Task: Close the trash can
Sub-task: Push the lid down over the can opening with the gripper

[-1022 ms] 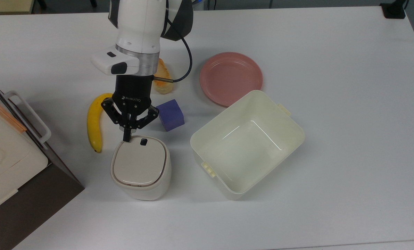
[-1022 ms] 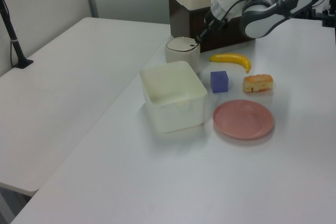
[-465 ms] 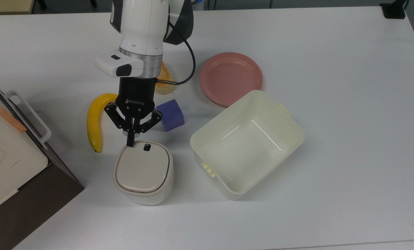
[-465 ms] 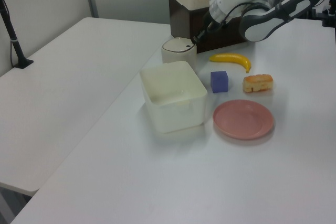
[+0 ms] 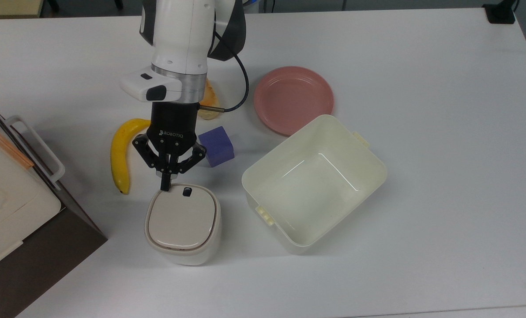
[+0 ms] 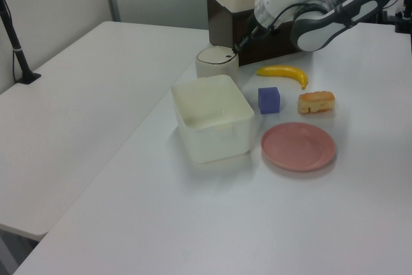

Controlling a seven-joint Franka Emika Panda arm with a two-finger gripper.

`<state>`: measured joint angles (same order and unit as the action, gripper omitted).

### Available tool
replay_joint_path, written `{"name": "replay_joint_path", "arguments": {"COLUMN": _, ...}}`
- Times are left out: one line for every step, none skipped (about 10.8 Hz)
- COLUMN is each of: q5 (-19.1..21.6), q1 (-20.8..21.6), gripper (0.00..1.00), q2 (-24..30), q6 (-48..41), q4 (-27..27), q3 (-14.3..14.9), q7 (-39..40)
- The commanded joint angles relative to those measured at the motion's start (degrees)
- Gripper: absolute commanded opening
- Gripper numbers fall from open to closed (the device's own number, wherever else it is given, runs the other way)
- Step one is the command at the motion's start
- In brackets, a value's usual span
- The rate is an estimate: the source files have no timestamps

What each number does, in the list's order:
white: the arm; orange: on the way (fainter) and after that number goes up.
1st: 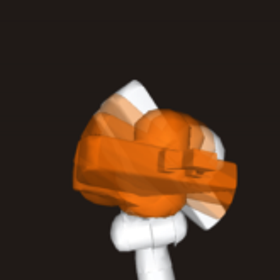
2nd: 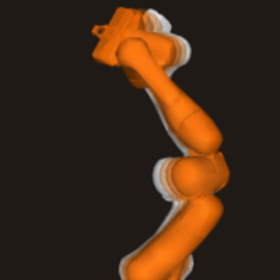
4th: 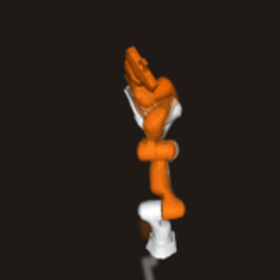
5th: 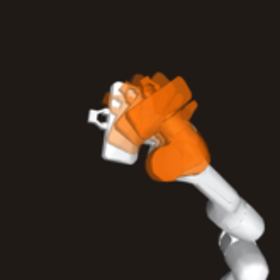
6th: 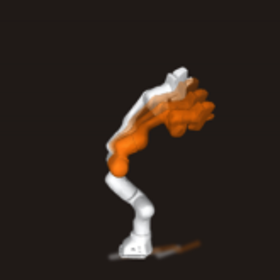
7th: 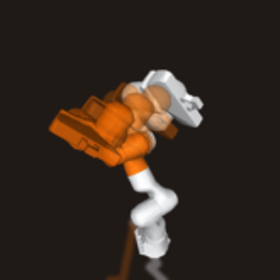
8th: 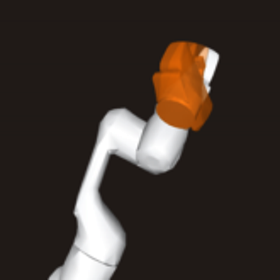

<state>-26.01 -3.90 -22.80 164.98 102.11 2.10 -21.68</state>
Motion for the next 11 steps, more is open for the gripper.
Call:
{"name": "replay_joint_path", "arguments": {"q5": 0.0, "q1": 0.5, "gripper": 0.0, "q2": -0.8, "q6": 3.5, "q4": -1.3, "q3": -0.1, "q7": -1.4}}
{"name": "replay_joint_path", "arguments": {"q5": 0.1, "q1": 0.6, "gripper": 0.0, "q2": -0.8, "q6": 3.6, "q4": -1.4, "q3": -0.1, "q7": -1.4}}
{"name": "replay_joint_path", "arguments": {"q5": 0.0, "q1": 0.6, "gripper": 0.0, "q2": -0.8, "q6": 3.6, "q4": -2.1, "q3": -0.1, "q7": -1.4}}
{"name": "replay_joint_path", "arguments": {"q5": 0.0, "q1": 0.6, "gripper": 0.0, "q2": -0.9, "q6": 3.7, "q4": -2.4, "q3": -0.2, "q7": -1.4}}
{"name": "replay_joint_path", "arguments": {"q5": -0.1, "q1": 0.6, "gripper": 0.0, "q2": -0.9, "q6": 3.7, "q4": -2.4, "q3": -0.2, "q7": -1.4}}
{"name": "replay_joint_path", "arguments": {"q5": -0.4, "q1": 0.6, "gripper": 0.0, "q2": -1.0, "q6": 3.9, "q4": -2.4, "q3": -0.3, "q7": -1.3}}
{"name": "replay_joint_path", "arguments": {"q5": -0.6, "q1": 0.6, "gripper": 0.0, "q2": -1.0, "q6": 4.9, "q4": -2.4, "q3": -0.3, "q7": -1.3}}
{"name": "replay_joint_path", "arguments": {"q5": -1.0, "q1": 0.6, "gripper": 0.0, "q2": -1.6, "q6": 6.7, "q4": -2.2, "q3": -0.3, "q7": -0.9}}
{"name": "replay_joint_path", "arguments": {"q5": -1.1, "q1": 0.6, "gripper": 0.0, "q2": -2.8, "q6": 7.3, "q4": -2.4, "q3": -0.3, "q7": -0.8}}
{"name": "replay_joint_path", "arguments": {"q5": -1.8, "q1": 0.5, "gripper": 0.0, "q2": -3.4, "q6": 7.9, "q4": -2.5, "q3": -0.3, "q7": -0.7}}
{"name": "replay_joint_path", "arguments": {"q5": -3.1, "q1": 0.5, "gripper": 0.0, "q2": -4.1, "q6": 8.8, "q4": -3.5, "q3": -0.3, "q7": -0.7}}
